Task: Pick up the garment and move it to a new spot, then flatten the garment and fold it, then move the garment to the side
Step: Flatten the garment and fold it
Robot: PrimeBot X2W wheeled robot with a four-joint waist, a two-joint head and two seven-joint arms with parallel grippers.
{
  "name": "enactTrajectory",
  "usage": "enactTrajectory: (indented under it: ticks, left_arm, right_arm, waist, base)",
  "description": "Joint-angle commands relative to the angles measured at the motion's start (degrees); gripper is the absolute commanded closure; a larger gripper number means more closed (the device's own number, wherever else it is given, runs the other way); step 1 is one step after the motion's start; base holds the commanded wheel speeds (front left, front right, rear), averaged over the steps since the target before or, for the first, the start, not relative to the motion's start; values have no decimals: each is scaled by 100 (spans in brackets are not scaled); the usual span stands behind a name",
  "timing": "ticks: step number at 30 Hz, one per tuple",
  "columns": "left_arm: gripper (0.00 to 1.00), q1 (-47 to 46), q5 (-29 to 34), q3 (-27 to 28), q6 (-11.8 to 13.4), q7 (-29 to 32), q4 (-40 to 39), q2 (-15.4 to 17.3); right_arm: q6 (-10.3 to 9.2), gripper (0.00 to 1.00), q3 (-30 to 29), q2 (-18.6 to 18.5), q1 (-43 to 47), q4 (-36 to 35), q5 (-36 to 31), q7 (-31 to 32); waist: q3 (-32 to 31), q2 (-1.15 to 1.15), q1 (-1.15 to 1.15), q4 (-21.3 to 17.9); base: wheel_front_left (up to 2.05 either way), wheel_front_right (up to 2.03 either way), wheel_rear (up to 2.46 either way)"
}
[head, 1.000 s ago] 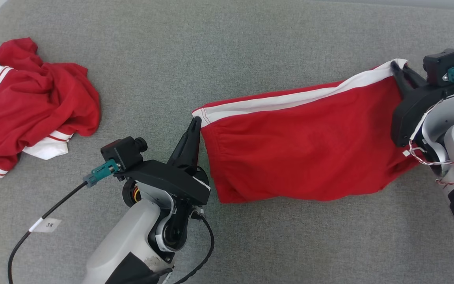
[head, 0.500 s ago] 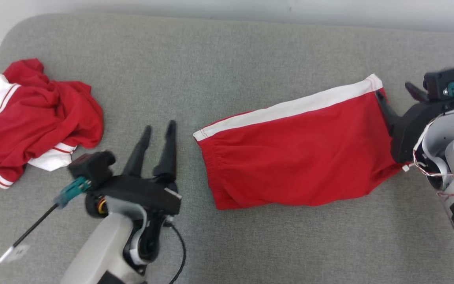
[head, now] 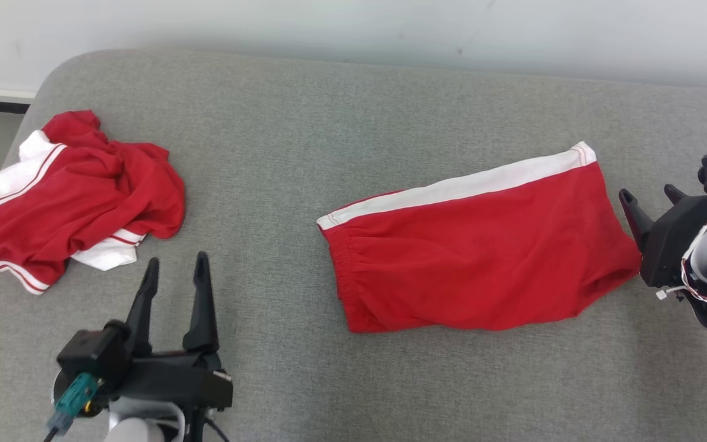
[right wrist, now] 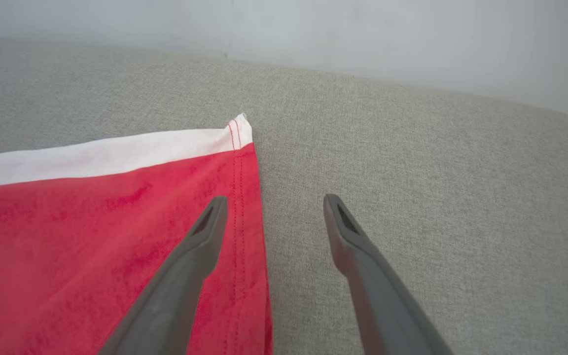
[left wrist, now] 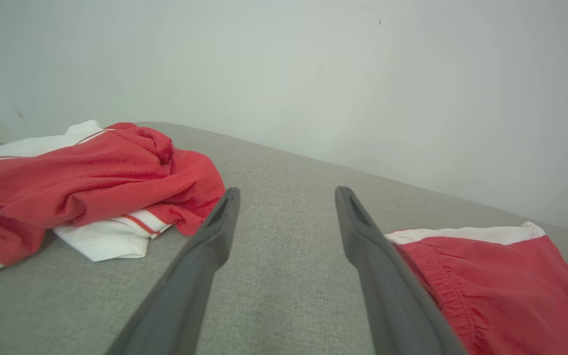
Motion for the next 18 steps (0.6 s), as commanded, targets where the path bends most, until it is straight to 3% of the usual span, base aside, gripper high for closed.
enactTrajectory:
  ticks: [1, 9, 18]
  left_arm:
    - [0, 168, 134, 107, -16, -18, -77, -47]
    - [0, 840, 918, 825, -372, -19, -577, -380]
    - [0, 1330, 1473, 1191, -764, -19, -630, -621]
  right_arm:
    - [-16, 0, -66, 14, 69, 29, -28, 15]
    - [-16, 0, -603, 162, 156, 292, -145, 232]
    - [-16, 0, -977, 354, 255, 421, -247, 459]
  waist:
    - [19, 0, 1, 65]
    - [117, 0, 1, 253]
    - [246, 0, 1, 416]
  base:
    - [0, 0, 0]
    - [0, 0, 0]
    - [0, 0, 0]
